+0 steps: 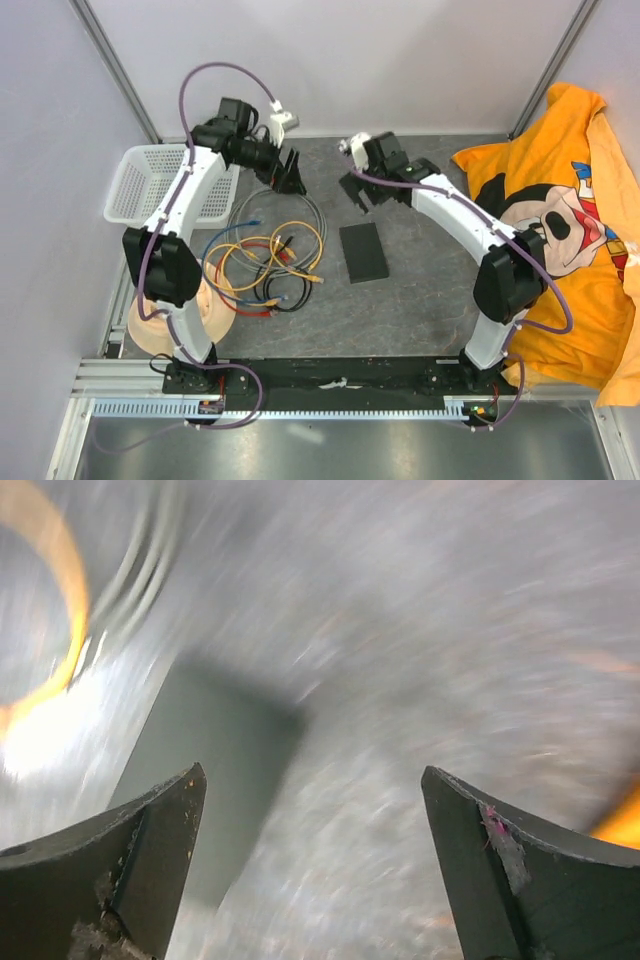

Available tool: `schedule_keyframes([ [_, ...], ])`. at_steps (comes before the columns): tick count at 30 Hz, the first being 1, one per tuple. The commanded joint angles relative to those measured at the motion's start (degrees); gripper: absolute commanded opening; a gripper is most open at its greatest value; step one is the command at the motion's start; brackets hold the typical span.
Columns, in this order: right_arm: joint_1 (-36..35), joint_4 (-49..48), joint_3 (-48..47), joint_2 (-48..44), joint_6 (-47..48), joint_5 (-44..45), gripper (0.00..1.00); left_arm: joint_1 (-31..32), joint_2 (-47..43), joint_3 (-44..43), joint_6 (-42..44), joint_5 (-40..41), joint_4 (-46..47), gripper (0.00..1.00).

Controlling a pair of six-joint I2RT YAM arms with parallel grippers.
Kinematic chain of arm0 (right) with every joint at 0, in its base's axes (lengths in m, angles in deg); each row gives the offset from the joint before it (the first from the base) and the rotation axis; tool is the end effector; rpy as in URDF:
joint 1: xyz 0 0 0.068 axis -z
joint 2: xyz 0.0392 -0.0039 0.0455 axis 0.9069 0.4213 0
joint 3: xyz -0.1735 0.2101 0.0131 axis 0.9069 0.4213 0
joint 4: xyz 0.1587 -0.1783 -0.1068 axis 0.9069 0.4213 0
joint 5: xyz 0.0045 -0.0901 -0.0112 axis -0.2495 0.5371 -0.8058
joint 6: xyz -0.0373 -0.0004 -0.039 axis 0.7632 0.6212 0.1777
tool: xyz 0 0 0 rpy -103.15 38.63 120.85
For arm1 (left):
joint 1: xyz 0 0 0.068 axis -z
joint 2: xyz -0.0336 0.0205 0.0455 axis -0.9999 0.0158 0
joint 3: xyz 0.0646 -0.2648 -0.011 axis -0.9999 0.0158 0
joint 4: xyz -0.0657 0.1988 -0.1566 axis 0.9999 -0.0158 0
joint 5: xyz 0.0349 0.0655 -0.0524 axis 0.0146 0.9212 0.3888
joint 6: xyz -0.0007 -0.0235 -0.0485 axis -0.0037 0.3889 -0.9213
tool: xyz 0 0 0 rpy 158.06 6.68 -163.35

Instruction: Pull the plug from the switch port

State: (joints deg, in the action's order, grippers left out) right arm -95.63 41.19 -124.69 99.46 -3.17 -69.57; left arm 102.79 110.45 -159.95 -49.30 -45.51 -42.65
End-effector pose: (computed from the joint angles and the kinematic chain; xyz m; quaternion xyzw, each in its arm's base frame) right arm 0.3416 0.1995 0.2855 -0.3387 0.8833 0.0268 0.3230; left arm 0.3812 -0.1186 0.3271 0.3668 0.8202 -0.3514 0.2631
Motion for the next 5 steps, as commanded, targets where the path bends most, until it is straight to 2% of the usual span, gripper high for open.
schedule_keyframes([
  [1, 0.8, -6.3, -7.1, -1.5, -7.5, 14.5, 0.98, 0.1, -5.1, -7.3, -13.2, 12.0, 9.9, 0.99],
  [5, 0.8, -8.5, -5.9, -3.1, -6.3, 14.9, 0.98, 0.0, -11.1, -5.9, -15.4, 21.2, 17.3, 0.99],
])
